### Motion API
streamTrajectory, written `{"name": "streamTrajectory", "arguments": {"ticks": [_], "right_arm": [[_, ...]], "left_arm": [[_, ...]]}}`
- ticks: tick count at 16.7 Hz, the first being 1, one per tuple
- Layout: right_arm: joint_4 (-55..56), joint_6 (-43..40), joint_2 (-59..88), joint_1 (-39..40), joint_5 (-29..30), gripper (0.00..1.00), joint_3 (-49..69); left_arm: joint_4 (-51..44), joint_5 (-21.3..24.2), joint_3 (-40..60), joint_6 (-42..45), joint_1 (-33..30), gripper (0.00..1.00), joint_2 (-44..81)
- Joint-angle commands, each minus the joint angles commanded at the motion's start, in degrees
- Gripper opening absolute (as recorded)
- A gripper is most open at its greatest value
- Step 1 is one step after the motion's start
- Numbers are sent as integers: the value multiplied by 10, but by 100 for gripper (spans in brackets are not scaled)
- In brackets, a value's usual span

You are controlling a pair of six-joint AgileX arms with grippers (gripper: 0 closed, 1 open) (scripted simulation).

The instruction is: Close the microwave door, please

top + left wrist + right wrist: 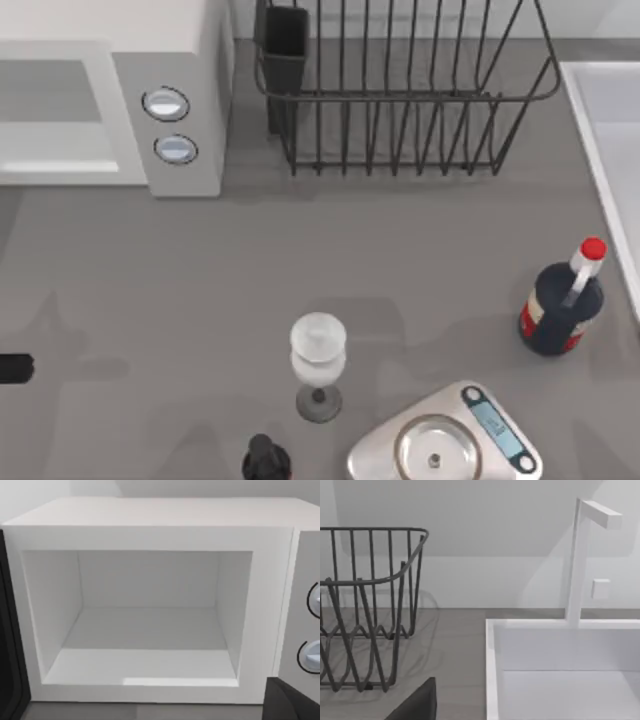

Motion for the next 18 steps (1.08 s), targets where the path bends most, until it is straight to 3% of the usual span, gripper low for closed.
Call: {"name": "streamTrajectory", "arguments": {"ticks": [3, 10, 15, 18], "right_arm": [[0, 0, 0, 0, 0, 100, 0], [0, 0, 0, 0, 0, 100, 0], [0, 0, 0, 0, 0, 100, 0], [0, 0, 0, 0, 0, 100, 0]], "left_arm": [[5, 10, 4, 0, 10, 0, 8], [44, 131, 38, 1, 130, 0, 82], [45, 131, 38, 2, 131, 0, 84], [48, 94, 53, 2, 94, 0, 103]]}}
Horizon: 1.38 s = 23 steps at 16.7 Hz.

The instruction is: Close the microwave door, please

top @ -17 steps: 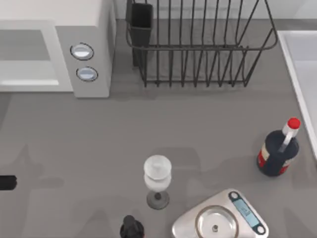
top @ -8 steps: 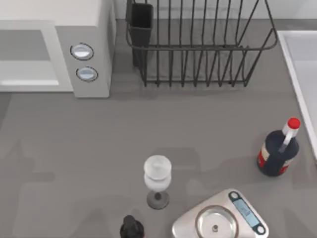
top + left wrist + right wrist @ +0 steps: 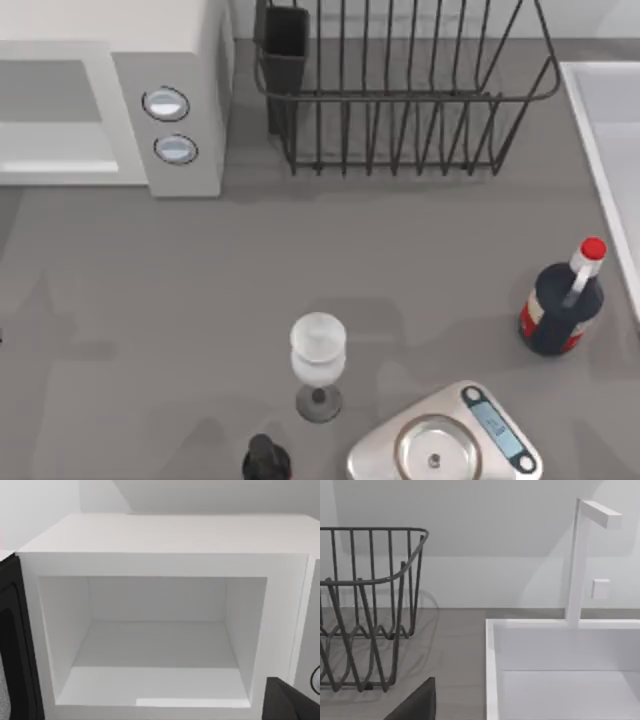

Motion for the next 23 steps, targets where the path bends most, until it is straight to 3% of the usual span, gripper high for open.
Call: {"name": "streamTrajectory", "arguments": {"ticks": [6, 12, 19, 23], "right_arm": [[0, 0, 0, 0, 0, 100, 0], [0, 0, 0, 0, 0, 100, 0], [0, 0, 0, 0, 0, 100, 0], [0, 0, 0, 0, 0, 100, 0]], "left_arm": [[3, -123, 37, 0, -124, 0, 40], [4, -131, 38, 0, -131, 0, 41], [85, -241, 62, 1, -241, 0, 146], [88, -244, 61, 1, -245, 0, 149]]}}
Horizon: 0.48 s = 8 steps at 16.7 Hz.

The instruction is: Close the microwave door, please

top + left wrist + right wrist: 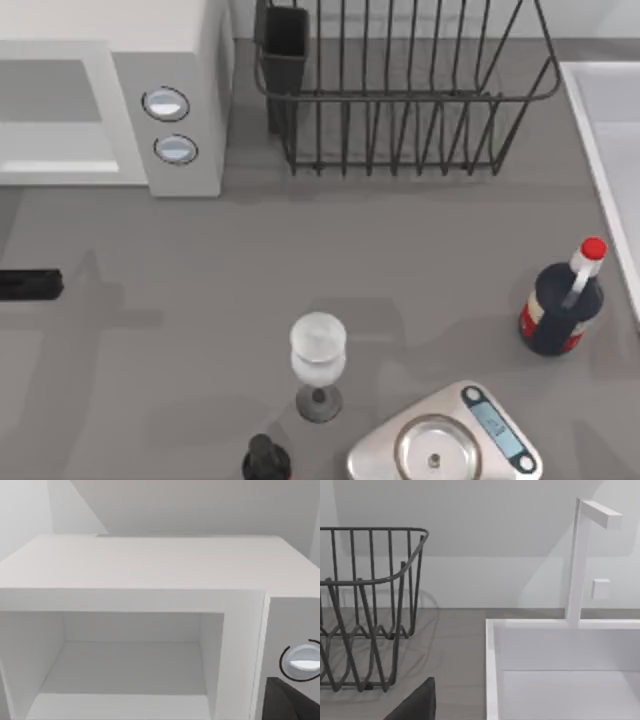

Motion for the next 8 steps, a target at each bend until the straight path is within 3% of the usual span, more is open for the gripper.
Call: {"name": "streamTrajectory", "arguments": {"ticks": [4, 8], "right_arm": [[0, 0, 0, 0, 0, 100, 0], [0, 0, 0, 0, 0, 100, 0]], "left_arm": [[-31, 29, 38, 31, 38, 0, 38], [-127, 117, 160, 123, 161, 0, 169]]}}
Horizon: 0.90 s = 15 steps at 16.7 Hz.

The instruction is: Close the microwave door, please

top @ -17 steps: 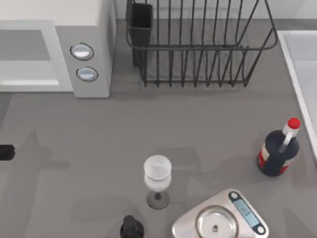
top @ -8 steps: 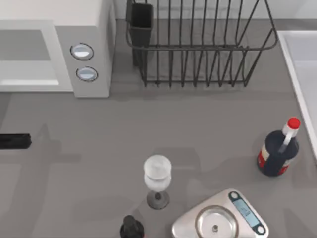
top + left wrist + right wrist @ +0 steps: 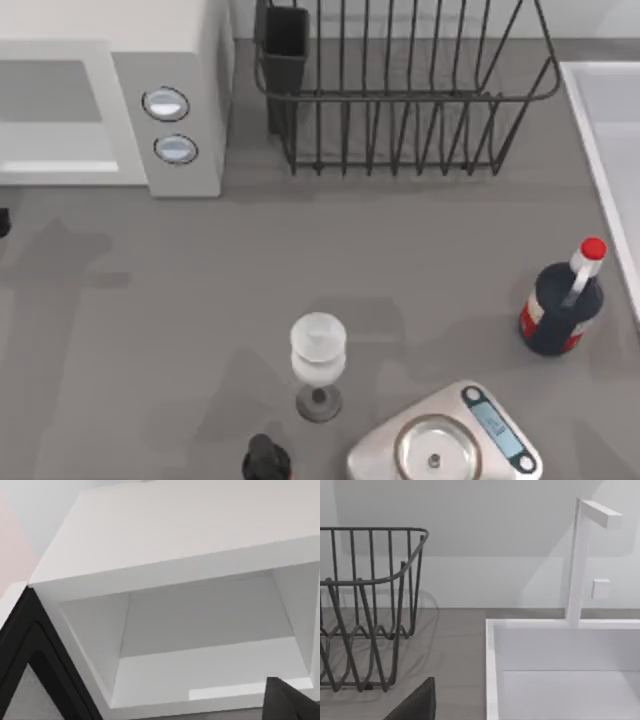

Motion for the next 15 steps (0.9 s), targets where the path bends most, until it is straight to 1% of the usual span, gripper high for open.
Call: {"name": "streamTrajectory", "arguments": {"ticks": [3, 7, 10, 13, 15], "right_arm": [[0, 0, 0, 0, 0, 100, 0], [0, 0, 0, 0, 0, 100, 0], [0, 0, 0, 0, 0, 100, 0], [0, 0, 0, 0, 0, 100, 0], [0, 0, 0, 0, 0, 100, 0]], "left_arm": [[-95, 88, 122, 90, 128, 0, 138], [-232, 215, 288, 215, 314, 0, 332], [-327, 304, 398, 299, 440, 0, 456], [-402, 374, 479, 365, 536, 0, 543], [-434, 405, 513, 392, 575, 0, 577]]}}
